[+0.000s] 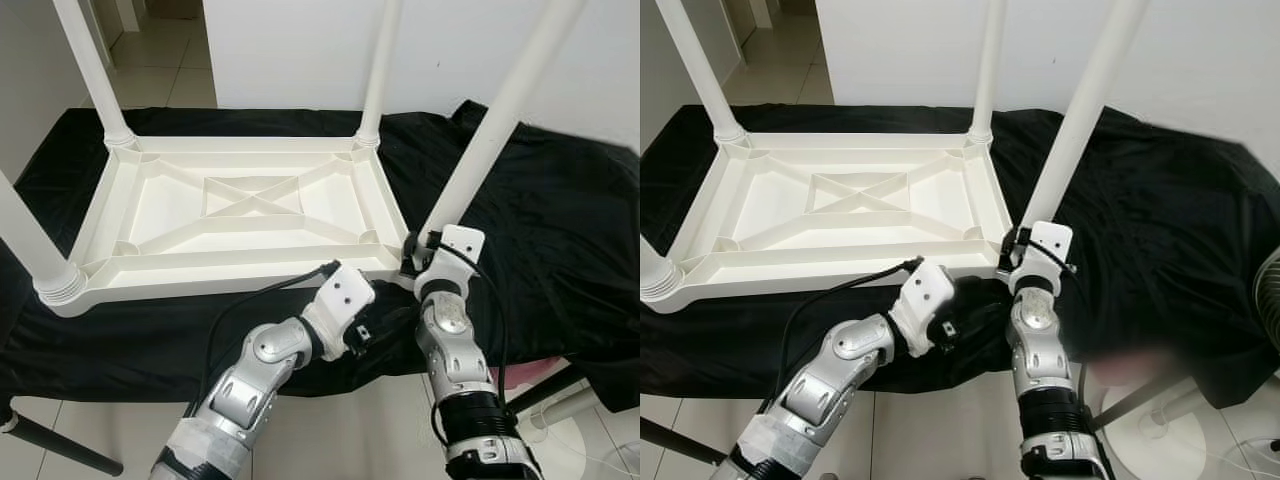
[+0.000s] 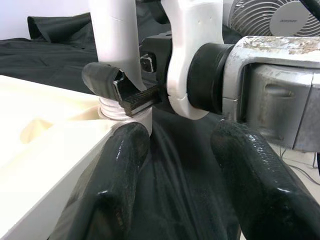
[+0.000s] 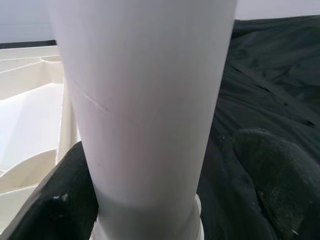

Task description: Building children table

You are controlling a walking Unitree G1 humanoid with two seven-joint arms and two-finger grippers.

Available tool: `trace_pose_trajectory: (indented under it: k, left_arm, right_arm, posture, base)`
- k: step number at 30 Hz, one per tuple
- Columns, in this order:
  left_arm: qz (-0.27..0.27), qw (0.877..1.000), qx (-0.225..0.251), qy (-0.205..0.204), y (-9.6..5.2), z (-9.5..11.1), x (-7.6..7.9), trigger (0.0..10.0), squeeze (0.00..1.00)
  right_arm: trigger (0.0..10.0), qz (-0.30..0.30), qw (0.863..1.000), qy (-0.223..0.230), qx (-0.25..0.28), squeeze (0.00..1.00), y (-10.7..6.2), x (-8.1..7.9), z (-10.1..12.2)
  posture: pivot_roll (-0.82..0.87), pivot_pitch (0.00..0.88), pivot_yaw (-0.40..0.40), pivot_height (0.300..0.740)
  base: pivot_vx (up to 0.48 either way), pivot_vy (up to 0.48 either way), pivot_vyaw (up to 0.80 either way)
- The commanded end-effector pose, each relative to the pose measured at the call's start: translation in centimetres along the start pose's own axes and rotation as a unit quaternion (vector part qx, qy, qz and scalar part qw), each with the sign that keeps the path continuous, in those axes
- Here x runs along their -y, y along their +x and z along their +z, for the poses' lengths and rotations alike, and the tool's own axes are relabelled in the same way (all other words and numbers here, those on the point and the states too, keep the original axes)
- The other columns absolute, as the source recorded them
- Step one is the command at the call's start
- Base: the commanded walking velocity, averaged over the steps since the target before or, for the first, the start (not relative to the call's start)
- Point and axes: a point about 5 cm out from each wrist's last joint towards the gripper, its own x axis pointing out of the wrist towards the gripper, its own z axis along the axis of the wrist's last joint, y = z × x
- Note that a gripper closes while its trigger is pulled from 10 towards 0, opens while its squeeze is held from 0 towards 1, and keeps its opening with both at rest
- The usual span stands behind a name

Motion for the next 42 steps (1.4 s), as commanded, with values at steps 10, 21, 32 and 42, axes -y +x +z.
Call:
trace_pose_trajectory:
  k: [10, 21, 32, 42]
  left_arm:
    - [0.024, 0.999, -0.021, 0.013, -1.1, -0.8, -0.4, 10.0, 0.00]
    - [0.041, 0.999, -0.020, 0.023, -1.4, -0.6, -1.6, 10.0, 0.00]
    - [0.039, 0.999, -0.020, 0.027, -1.3, -0.5, -1.8, 10.0, 0.00]
    - [0.030, 0.999, -0.020, 0.034, -1.0, -0.5, -1.7, 10.0, 0.00]
  right_arm:
    - [10.0, 0.120, 0.993, -0.008, -0.006, 0.00, -1.3, 1.6, -1.4]
    - [10.0, 0.220, 0.974, -0.058, 0.005, 0.00, -0.5, 4.1, -1.2]
    - [10.0, 0.292, 0.954, -0.069, 0.005, 0.00, 0.8, 4.3, -0.6]
    - [9.3, 0.360, 0.928, -0.093, -0.024, 0.00, 2.7, 3.2, -0.7]
  posture:
    - [-0.07, 0.028, -0.049, 0.740]
    - [-0.07, 0.017, -0.051, 0.740]
    - [-0.06, 0.010, -0.051, 0.740]
    - [-0.05, 0.005, -0.048, 0.740]
  base:
    - [0.000, 0.000, 0.00]
    - [0.000, 0.000, 0.00]
    - [0.000, 0.000, 0.00]
    - [0.000, 0.000, 0.00]
